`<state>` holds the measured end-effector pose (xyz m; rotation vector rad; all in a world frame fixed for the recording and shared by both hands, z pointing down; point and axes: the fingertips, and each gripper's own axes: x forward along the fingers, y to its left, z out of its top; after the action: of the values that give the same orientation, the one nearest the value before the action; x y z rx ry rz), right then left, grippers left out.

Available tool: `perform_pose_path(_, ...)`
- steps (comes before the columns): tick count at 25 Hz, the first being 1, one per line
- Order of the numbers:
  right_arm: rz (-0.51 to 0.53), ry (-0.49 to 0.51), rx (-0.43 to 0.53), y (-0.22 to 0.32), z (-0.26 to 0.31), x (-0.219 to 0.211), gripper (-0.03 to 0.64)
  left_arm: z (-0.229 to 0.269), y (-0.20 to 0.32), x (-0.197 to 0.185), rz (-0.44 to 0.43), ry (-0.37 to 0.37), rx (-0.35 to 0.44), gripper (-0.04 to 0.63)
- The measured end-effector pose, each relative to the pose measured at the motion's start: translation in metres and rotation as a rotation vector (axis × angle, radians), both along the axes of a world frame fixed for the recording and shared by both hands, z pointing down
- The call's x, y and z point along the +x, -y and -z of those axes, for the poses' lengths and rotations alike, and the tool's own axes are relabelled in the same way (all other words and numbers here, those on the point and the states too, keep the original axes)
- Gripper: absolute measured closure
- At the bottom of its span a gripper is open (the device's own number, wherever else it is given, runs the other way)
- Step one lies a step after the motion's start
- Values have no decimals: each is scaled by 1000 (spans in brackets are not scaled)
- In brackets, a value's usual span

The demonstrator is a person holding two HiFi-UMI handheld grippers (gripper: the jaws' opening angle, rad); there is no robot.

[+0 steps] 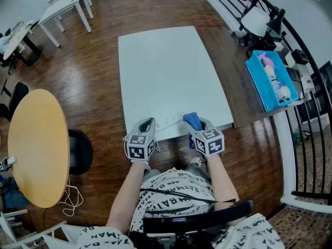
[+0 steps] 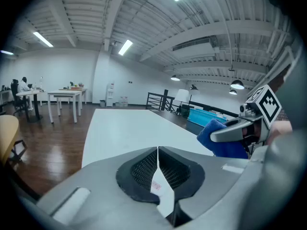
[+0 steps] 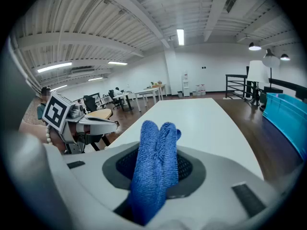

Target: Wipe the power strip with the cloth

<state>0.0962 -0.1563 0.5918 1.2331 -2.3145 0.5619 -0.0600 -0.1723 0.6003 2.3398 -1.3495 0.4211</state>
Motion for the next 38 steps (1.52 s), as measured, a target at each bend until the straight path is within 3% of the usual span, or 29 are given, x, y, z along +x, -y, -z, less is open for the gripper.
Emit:
perform_pose_path(2,-7,4,-7,-1,-2,-1,485,-11,-3,0,-42,20,-16,573)
perform_pose_path(7,-39,15,-21,-3,-6,1,485,-40,-11,4,-170,102,-44,375)
perform_pose_path(10,-54,16,-29,-5,-8,3,485,-66,-12,11,-288,212,-52,262)
perform_pose_path(12,-62,11,-36,-7,-11,6,485,-87,-10,16,-361,305,-58,235)
perform_pose_path(16,-76,-1,-50,-9,-13,16,485,-121,-10,24,-467,428,-90,236)
perform_pose_path(20,-90,-7,-58,-10,-13,19,485,-132,-9,27,-502,440,-102,296)
perform_pose_path(25,-82,-18,-59,-12,-15,16,485,-133,-9,28,-504,420,-93,304)
perform_pose_path(30,-59,-42,-60,-3,-18,20,485,-108,-9,29,-486,414,7,304)
perform_pose_path(38,5,-67,-22,25,-5,14,485,-39,-28,24,-471,498,200,304)
